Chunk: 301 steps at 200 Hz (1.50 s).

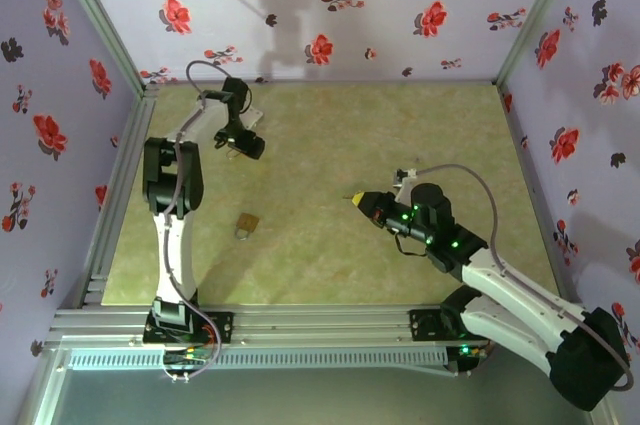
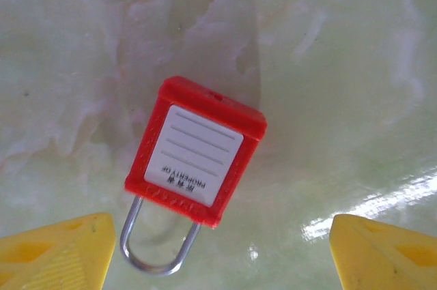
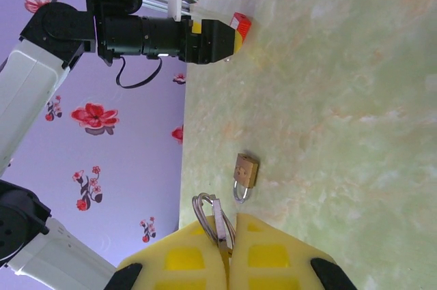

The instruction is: Unlock with the key

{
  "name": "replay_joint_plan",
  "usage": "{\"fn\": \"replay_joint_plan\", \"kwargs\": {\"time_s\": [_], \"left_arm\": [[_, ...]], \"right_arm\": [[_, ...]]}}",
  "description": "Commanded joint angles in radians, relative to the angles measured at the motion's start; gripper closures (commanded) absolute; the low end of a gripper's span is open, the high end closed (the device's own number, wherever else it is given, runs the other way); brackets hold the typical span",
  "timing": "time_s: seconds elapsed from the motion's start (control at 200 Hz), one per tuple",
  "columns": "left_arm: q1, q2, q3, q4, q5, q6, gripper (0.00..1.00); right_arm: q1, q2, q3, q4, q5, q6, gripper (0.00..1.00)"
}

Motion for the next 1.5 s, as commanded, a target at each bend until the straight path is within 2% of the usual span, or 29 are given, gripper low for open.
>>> {"fn": "replay_joint_plan", "kwargs": {"time_s": [0.0,0.355,0.45,0.705,0.855,0.985,1.21,1.345,1.5], "left_arm": [[0.034,0.048,0.054,-0.062,0.019,0.055,0.18],[0.051,0.135,0.186,-0.087,0.082,0.058,0.20],[0.052,0.170,0.246,-0.123,0.088,0.043,0.24],[0.044,0.232,0.319,-0.169,0.115,0.023,0.28],[0.039,0.234,0.327,-0.175,0.126,0.015,0.36],[0.036,0.229,0.319,-0.184,0.133,0.014,0.49],[0.024,0.145,0.181,-0.126,0.166,0.016,0.67],[0.015,-0.021,-0.018,0.033,0.231,0.019,0.73],[-0.013,-0.253,-0.233,0.196,0.327,0.039,0.75]], "right_arm": [[-0.005,0.011,0.024,0.033,0.013,0.013,1.00],[-0.004,0.028,0.008,0.054,0.021,0.033,1.00],[-0.003,0.028,0.002,0.062,0.021,0.037,1.00],[-0.005,0.023,0.001,0.057,0.021,0.035,1.00],[-0.004,0.016,0.006,0.048,0.019,0.031,1.00],[-0.005,0.006,0.001,0.043,0.027,0.031,1.00],[-0.011,-0.022,0.050,-0.070,0.049,-0.006,1.00],[-0.041,-0.003,0.096,-0.135,0.013,-0.022,1.00],[-0.089,0.006,0.144,-0.224,-0.027,-0.057,1.00]]}}
